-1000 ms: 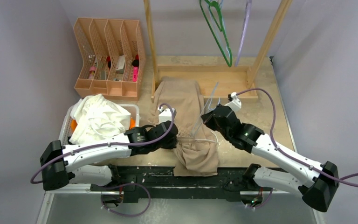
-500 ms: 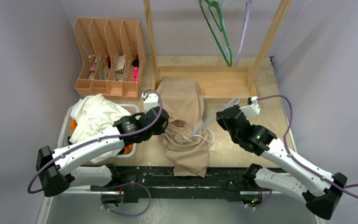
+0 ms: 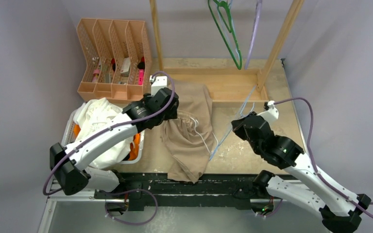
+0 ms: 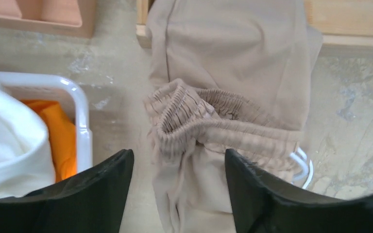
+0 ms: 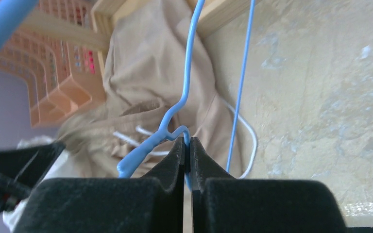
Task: Remove the shorts from the hanger
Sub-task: Remove the shorts from the hanger, then place the hanger on the clothes rod.
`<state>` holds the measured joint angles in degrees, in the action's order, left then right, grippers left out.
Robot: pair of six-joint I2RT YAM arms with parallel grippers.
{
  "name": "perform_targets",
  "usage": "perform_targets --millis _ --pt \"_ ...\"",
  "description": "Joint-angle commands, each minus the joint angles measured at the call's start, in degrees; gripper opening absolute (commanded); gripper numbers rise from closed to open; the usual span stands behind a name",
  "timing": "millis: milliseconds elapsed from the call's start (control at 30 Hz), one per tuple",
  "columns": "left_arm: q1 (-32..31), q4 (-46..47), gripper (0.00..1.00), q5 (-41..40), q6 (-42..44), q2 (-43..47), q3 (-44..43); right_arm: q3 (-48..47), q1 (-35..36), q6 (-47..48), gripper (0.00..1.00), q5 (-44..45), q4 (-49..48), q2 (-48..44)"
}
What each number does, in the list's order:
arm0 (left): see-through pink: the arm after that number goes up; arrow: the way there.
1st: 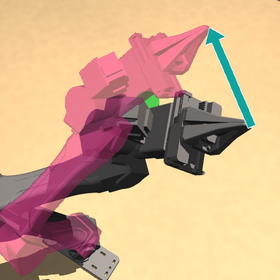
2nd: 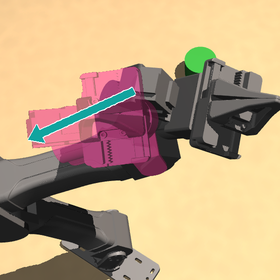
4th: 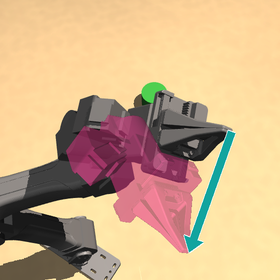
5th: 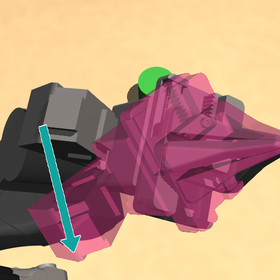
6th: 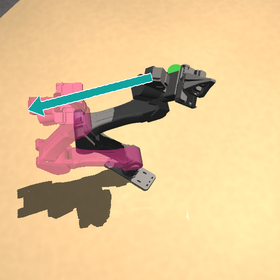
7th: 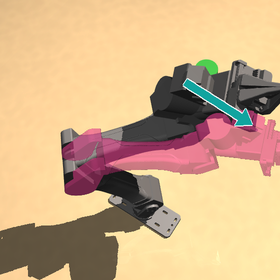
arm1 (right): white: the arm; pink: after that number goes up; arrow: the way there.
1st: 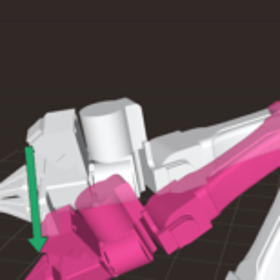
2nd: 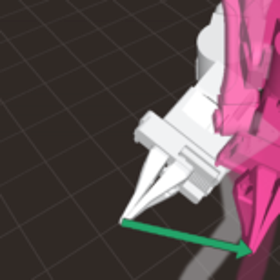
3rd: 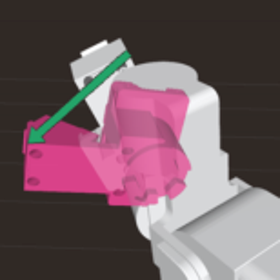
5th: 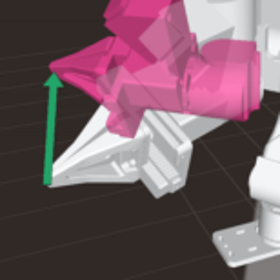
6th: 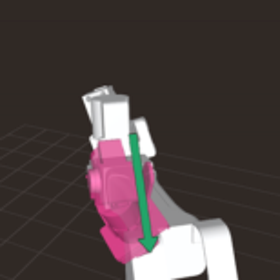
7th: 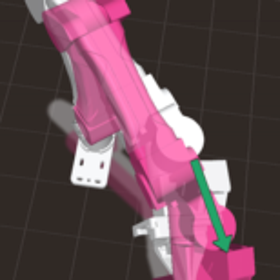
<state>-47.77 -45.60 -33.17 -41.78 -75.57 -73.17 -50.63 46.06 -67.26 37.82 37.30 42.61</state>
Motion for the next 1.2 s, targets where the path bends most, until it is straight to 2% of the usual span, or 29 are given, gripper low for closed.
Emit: perform_targets --millis 0,133,300,400,467,533,567,633,800,967,1067,1167 --pt "0.1 0.8 0.74 2.5 0.0 -3.1 -2.7 3.3 0.0 6.6 0.00 -13.5 -8.0 -0.7" --pt "0.0 3.6 0.76 7.4 -1.9 1.0 -1.2 6.5 0.0 7.7 0.00 -22.4 -12.4 -2.0" --pt "0.0 22.1 0.74 29.9 -2.1 8.7 9.7 8.2 0.0 9.9 0.00 -28.1 -17.1 -2.4" --pt "-0.1 29.9 0.72 40.4 -3.8 10.8 17.1 6.6 0.0 12.9 0.00 -30.8 -19.1 0.2" --pt "0.0 31.5 0.71 39.2 -4.9 12.0 19.9 5.9 0.0 17.0 0.00 -35.0 -22.6 2.3" --pt "0.0 30.1 0.71 32.8 -7.4 13.8 20.9 5.2 0.0 19.6 0.00 -38.5 -25.0 4.2" --pt "0.0 28.8 0.71 27.1 -8.5 14.9 20.3 4.7 0.0 20.7 0.00 -39.1 -25.1 5.1" --pt "0.0 28.8 0.72 22.6 -10.2 16.0 19.2 4.7 0.0 22.1 0.00 -39.4 -26.6 5.8" --pt "0.0 37.0 0.75 25.3 -16.4 14.5 17.6 5.2 0.0 26.4 0.00 -45.3 -31.7 6.8" --pt "0.0 39.8 0.75 25.2 -26.7 10.2 18.5 5.1 0.0 27.0 0.00 -46.7 -32.6 8.6" --pt "0.0 47.0 0.75 25.2 -33.4 9.6 21.9 5.7 0.0 27.4 0.00 -49.3 -34.8 9.4" --pt "0.0 50.9 0.73 21.2 -41.8 10.4 25.6 6.0 0.0 28.0 0.00 -51.7 -35.8 10.2"
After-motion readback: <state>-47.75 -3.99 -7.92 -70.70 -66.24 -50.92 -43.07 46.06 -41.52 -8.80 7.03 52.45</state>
